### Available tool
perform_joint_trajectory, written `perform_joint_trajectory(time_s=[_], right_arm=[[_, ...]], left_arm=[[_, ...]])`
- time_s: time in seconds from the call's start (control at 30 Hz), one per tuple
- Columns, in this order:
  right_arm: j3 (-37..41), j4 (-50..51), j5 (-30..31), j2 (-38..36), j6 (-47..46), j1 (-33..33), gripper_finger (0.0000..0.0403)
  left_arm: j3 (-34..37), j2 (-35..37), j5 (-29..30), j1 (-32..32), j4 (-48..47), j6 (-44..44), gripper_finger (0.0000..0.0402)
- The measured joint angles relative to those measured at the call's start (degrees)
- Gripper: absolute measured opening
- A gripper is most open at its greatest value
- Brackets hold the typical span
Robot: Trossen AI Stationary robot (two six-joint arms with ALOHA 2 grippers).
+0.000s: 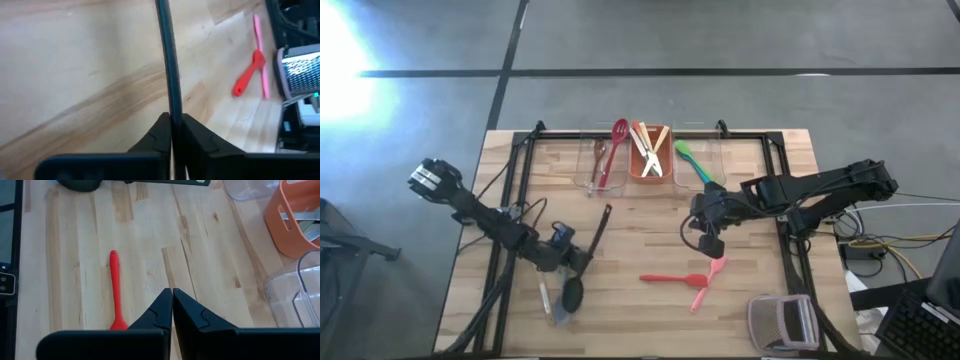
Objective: Pick & Place Kitchen Items
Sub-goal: Put the black serving spoon into the left transparent bin
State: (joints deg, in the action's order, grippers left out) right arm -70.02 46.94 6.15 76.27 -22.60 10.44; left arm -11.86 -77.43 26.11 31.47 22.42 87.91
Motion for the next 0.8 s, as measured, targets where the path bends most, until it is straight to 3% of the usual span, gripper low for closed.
perform_joint_trajectory(time_s=[0.8], right_arm=[[0.0,-0.3,-0.1,0.0,0.1,0.0,0.0008]], left_arm=[[-2.2,0.5,0.5,0.0,9.9,-14.8,0.0023]])
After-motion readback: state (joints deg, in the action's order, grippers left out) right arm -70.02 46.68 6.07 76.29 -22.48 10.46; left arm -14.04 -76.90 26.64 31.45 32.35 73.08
